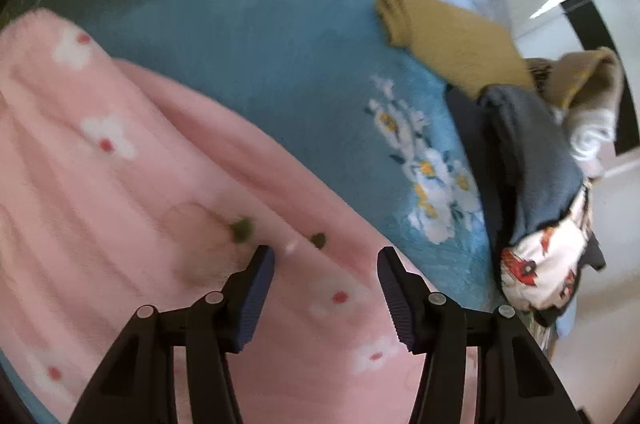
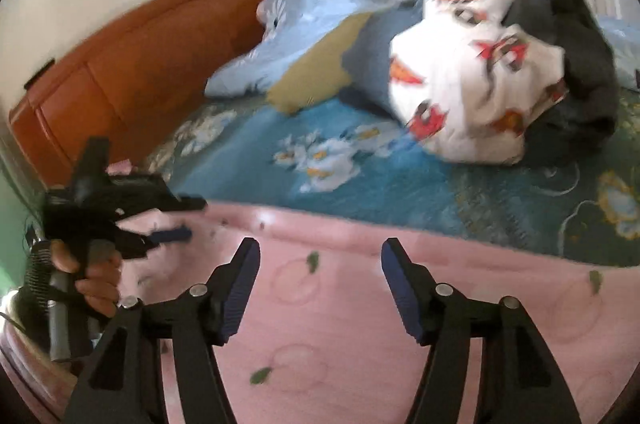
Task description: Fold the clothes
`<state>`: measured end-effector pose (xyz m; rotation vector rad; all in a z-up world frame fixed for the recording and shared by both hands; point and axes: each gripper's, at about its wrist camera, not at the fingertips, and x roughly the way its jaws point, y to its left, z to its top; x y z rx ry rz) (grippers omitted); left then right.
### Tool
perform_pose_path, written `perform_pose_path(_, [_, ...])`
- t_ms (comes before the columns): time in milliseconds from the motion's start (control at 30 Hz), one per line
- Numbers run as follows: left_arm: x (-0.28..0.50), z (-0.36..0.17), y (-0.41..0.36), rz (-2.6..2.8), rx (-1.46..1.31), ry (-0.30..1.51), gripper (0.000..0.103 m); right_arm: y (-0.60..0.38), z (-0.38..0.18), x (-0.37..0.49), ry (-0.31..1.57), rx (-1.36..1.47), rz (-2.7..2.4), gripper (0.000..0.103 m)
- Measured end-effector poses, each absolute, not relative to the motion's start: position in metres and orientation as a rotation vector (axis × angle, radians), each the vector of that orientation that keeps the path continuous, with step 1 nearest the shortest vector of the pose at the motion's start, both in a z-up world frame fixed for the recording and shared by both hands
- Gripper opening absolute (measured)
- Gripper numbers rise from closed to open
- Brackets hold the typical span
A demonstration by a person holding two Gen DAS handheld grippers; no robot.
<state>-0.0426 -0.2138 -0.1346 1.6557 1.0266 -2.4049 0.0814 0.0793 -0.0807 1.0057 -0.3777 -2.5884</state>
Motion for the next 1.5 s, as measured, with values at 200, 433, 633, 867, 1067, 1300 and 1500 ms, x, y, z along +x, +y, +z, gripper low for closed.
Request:
perform_pose_path(200, [-0.048, -0.149, -0.215, -2.257, 1.645, 0.979, 0.021, 0.083, -0.101, 0.066, -0.495, 1.095, -2.506, 0.078])
perform_pose_path(433, [-0.040, -0.154, -0.228, -2.190, 1.611, 1.062, 0.004, 0.078, -0.111, 0.065, -0.513, 1.158, -2.456, 0.078])
perform_pose_path(633, [-0.035, -0.150, -0.232, -2.194, 1.600, 1.139, 0.004, 0.082, -0.112, 0.064, -0.540, 1.154, -2.449, 0.078])
perform_pose_path(867, [-0.031, -0.116, -0.223, -2.367, 1.456, 1.134, 0.002, 0.083, -0.112, 0.064, -0.546, 1.153, -2.436, 0.078])
perform_pose_path(1067, [-0.051, -0.085, -0.215, -2.511, 1.358, 1.091, 0.002, 0.087, -0.109, 0.065, -0.561, 1.134, -2.442, 0.078])
perform_pose_path(1300, [-0.082, -0.129, -0.216, -2.429, 1.431, 0.959, 0.001, 0.092, -0.107, 0.066, -0.582, 1.121, -2.441, 0.078])
perform_pose_path(1500, [-0.073, -0.144, -0.228, -2.417, 1.457, 1.042, 0.001, 0.102, -0.109, 0.062, -0.640, 1.121, -2.431, 0.078])
